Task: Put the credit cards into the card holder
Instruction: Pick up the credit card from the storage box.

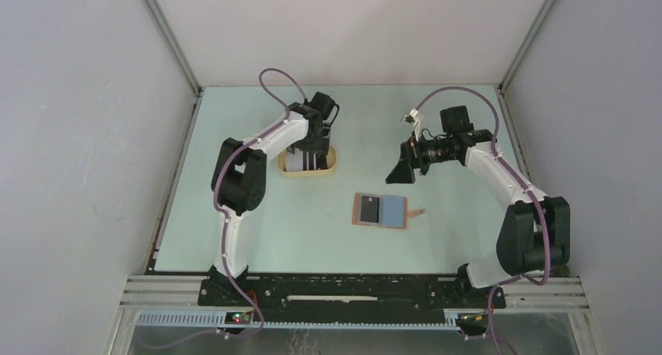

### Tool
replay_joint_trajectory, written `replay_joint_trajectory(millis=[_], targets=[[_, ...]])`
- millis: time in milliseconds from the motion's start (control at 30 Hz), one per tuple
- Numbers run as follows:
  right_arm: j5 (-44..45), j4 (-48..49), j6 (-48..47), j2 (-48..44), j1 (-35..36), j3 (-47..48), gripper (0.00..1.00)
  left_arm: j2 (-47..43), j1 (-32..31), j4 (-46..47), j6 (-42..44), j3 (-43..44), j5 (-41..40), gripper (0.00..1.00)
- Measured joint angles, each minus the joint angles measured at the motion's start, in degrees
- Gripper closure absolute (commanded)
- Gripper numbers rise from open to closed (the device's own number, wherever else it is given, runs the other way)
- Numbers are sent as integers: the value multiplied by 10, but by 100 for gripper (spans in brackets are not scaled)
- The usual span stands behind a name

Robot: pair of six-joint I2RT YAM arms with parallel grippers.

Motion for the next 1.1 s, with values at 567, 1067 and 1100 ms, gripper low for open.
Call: replay_joint_trajectory(millis=[567, 1067, 1100], targets=[[0, 0, -1, 2, 0, 0, 6, 19, -1, 23, 10, 0, -19, 16], [0, 0, -2, 2, 0, 0, 6, -4, -2, 65, 9, -48, -71, 32], [0, 0, -2, 2, 0, 0, 6, -5, -2, 66, 9, -51, -75, 32]])
